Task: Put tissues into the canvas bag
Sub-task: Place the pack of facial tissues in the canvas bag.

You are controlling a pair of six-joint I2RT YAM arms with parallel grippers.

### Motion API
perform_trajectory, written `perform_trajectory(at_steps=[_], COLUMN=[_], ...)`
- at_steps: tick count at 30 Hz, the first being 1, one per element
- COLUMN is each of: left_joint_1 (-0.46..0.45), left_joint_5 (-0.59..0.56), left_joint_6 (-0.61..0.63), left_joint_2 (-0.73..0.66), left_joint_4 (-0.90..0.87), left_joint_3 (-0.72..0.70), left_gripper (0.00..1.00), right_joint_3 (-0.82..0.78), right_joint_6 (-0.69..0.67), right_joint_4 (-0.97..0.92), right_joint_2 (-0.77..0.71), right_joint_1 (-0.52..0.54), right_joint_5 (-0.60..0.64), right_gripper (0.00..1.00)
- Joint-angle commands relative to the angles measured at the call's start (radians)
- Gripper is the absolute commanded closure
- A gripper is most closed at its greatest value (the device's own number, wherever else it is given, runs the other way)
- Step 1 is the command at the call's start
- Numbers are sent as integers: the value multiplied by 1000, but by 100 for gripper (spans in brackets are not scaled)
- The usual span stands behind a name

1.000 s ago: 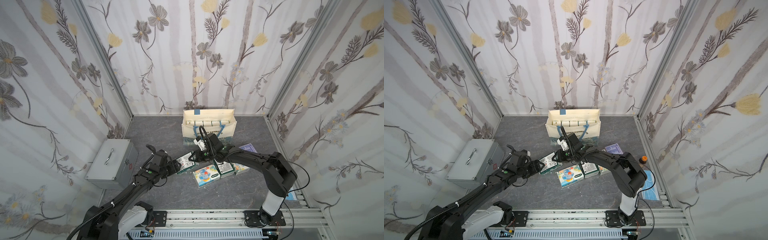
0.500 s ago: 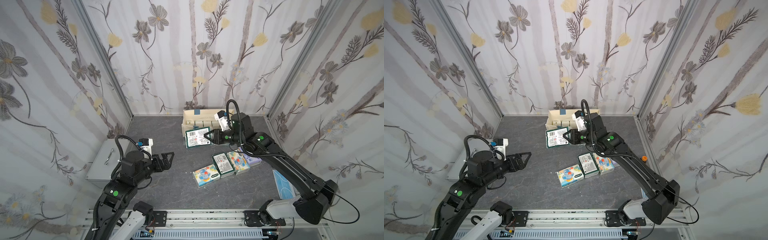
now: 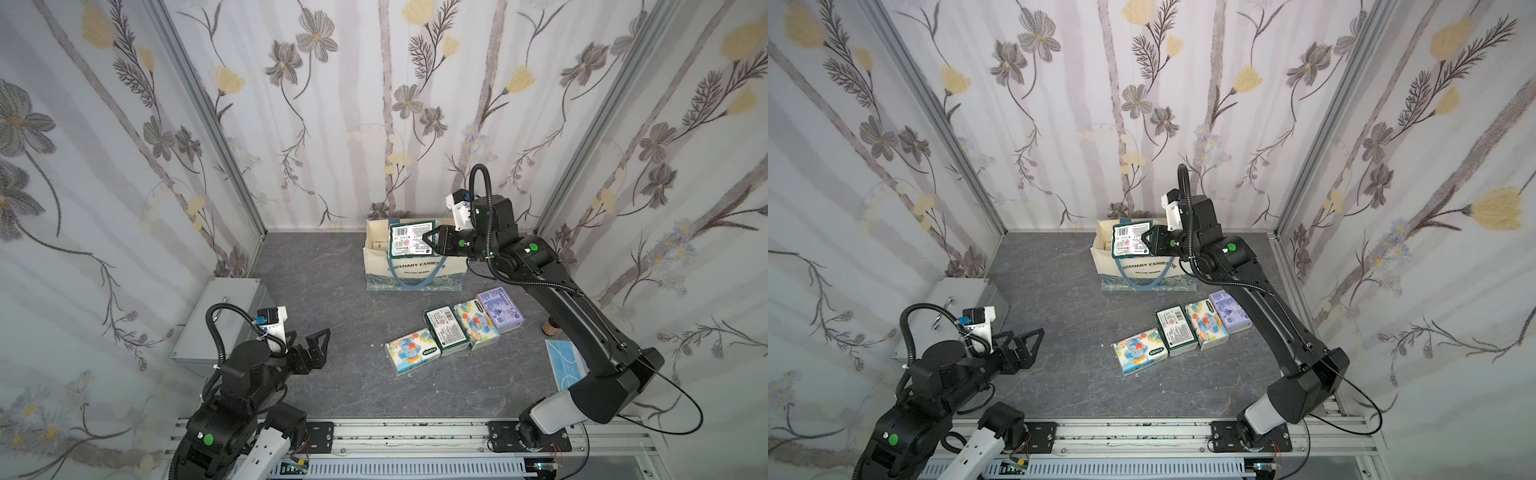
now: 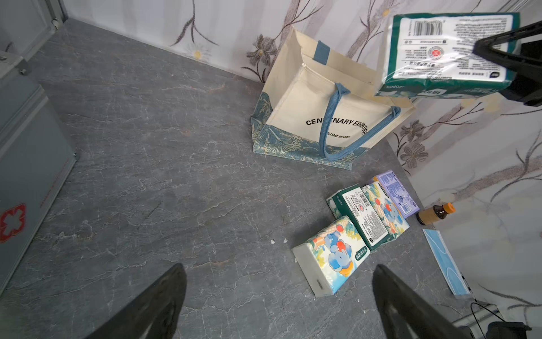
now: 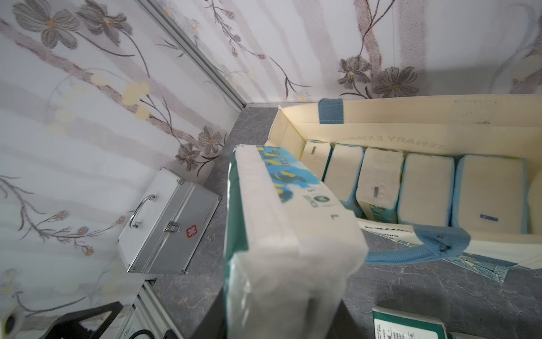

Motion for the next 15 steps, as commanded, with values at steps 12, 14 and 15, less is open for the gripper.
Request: perform_trajectory(at_steps=[12, 14, 15], left_joint_1=[16, 17, 17], left_joint_5=[-5, 0, 2], left_joint_6=[48, 48, 48], left_joint_2=[-17, -17, -21], left_joint_4=[30, 29, 29], left_joint_3=[-18, -18, -20], left_gripper=[0, 0, 0], right_joint_3=[312, 336, 345], right_joint_6=[68, 68, 70], right_joint_4=[-17, -30, -32], right_joint_2=[311, 337, 348], right_joint_1=[6, 7, 8], right_joint_5=[42, 57, 63], right_gripper=[64, 63, 62])
